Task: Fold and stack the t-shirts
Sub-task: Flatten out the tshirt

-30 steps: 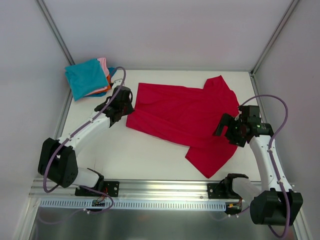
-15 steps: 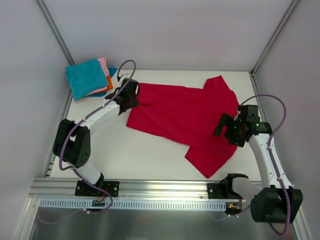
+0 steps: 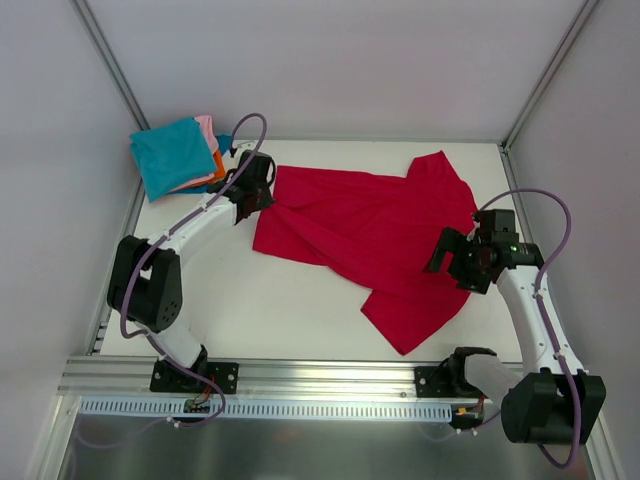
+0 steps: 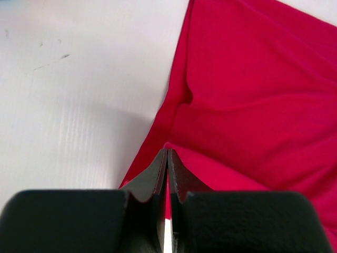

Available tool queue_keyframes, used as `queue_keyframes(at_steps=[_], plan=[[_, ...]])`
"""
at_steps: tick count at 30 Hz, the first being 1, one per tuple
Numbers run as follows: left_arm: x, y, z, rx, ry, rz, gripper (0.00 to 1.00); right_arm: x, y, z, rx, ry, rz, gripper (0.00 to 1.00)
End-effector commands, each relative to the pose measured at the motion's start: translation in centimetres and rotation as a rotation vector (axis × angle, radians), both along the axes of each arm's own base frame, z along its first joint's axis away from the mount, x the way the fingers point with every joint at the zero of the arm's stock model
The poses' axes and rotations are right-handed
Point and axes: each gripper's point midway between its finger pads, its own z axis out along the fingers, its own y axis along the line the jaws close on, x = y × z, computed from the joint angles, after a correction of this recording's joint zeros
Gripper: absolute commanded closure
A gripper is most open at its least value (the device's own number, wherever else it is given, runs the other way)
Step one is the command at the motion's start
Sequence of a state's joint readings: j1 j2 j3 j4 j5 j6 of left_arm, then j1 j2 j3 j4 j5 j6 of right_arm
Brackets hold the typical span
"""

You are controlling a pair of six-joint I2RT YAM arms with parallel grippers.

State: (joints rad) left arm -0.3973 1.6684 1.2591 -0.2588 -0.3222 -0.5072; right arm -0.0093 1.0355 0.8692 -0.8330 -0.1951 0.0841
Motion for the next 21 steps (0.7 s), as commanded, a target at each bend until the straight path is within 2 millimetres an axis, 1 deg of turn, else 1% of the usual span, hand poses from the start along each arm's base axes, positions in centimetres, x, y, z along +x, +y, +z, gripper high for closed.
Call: queue_keyframes(at_steps=[1,2,3,5,7,8,9,10,11,12,13,15,16,17,19,20,21], plan=[[-1.2,0.7,1.0,-0.012,0.0,0.005,1.0,0.1,0.1,-0.3,-0.01,-0.007,0.024,0.0],[-1.6,0.6,1.4,-0.031,-0.003,-0.005,1.0,0.1,0.1,-0.3,-0.01,-0.007,0.023,0.0],[-2.4,0.6,0.8,-0.037,0.016,-0.011,1.0,0.1,0.1,-0.3,-0.01,-0.006,0.023,0.01],[-3.4,0.5,0.4,-0.055,0.029,-0.024,1.0,0.2,0.1,-0.2,-0.008,-0.007,0.024,0.0],[-3.7,0.2,-0.4,-0.062,0.046,-0.046,1.0,0.1,0.1,-0.2,-0.006,-0.009,0.025,0.01],[-3.6,0.1,-1.5,-0.049,0.075,-0.051,0.75,0.2,0.2,-0.1,-0.004,-0.012,0.024,0.0],[-3.6,0.1,-2.1,-0.043,0.097,-0.05,0.55,0.2,0.2,0.0,-0.002,-0.016,0.025,0.0],[-3.6,0.1,-2.6,-0.036,0.118,-0.052,0.31,0.1,0.2,0.0,-0.001,-0.015,0.026,0.01],[-3.5,0.0,-3.5,-0.026,0.151,-0.048,0.17,0.0,0.2,0.0,-0.001,-0.015,0.026,0.01],[-3.6,0.0,-3.9,-0.03,0.158,-0.038,0.03,-0.1,0.2,0.1,-0.002,-0.016,0.025,0.01],[-3.6,0.1,-4.2,-0.031,0.159,-0.031,0.01,-0.2,0.2,0.1,-0.003,-0.019,0.023,0.0],[-3.7,0.2,-4.5,-0.041,0.148,-0.019,0.01,-0.3,0.2,0.1,-0.003,-0.019,0.023,0.0],[-3.9,0.3,-4.6,-0.041,0.144,-0.016,0.01,-0.4,0.6,0.1,-0.004,-0.021,0.042,0.01],[-4.5,0.5,-4.7,-0.045,0.147,-0.012,0.01,-0.4,0.6,0.1,-0.004,-0.02,0.042,0.0],[-5.1,0.4,-4.7,-0.06,0.147,-0.017,0.01,-0.4,0.6,0.1,-0.004,-0.019,0.044,0.01],[-6.0,0.3,-4.8,-0.081,0.155,-0.03,0.01,-0.3,0.6,0.1,-0.003,-0.017,0.044,0.01],[-6.5,0.2,-4.9,-0.098,0.158,-0.031,0.01,-0.3,0.6,-0.1,-0.003,-0.012,0.046,0.0]])
